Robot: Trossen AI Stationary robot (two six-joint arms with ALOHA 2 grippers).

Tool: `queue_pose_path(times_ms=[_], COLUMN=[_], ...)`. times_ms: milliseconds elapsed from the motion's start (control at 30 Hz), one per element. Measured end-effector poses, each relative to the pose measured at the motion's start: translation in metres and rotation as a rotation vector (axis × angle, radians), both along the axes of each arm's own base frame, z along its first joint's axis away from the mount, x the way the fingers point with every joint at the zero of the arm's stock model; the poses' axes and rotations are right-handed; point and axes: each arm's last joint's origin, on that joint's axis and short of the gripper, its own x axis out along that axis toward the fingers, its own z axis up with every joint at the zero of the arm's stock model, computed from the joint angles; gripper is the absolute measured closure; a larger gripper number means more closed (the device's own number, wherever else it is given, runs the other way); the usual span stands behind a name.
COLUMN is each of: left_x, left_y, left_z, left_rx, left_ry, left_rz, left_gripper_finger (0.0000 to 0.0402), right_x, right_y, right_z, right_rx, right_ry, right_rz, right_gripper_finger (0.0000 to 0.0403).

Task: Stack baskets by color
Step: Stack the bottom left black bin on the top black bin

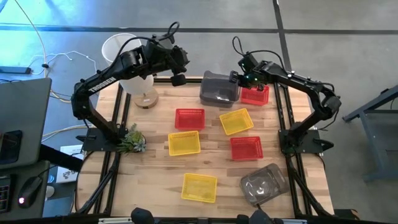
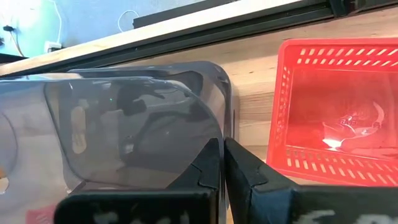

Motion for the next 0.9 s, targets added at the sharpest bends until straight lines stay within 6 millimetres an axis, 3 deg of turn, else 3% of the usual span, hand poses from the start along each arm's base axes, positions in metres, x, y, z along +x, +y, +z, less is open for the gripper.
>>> queue_pose_path(times_ms=[900], left_x=[-0.0017], left_y=[-0.0006], left_z=[-0.004], left_rx=[-0.029], left_ry=[0.032], left_rz=[0.006], left_gripper_finger=[0.0271], right_x=[0.0021], right_y=[-0.0017], right_z=[0.0013], right_rx=[-0.056], right_ry=[0.011], right_rz=[0.106], right_gripper_finger=[0.0401])
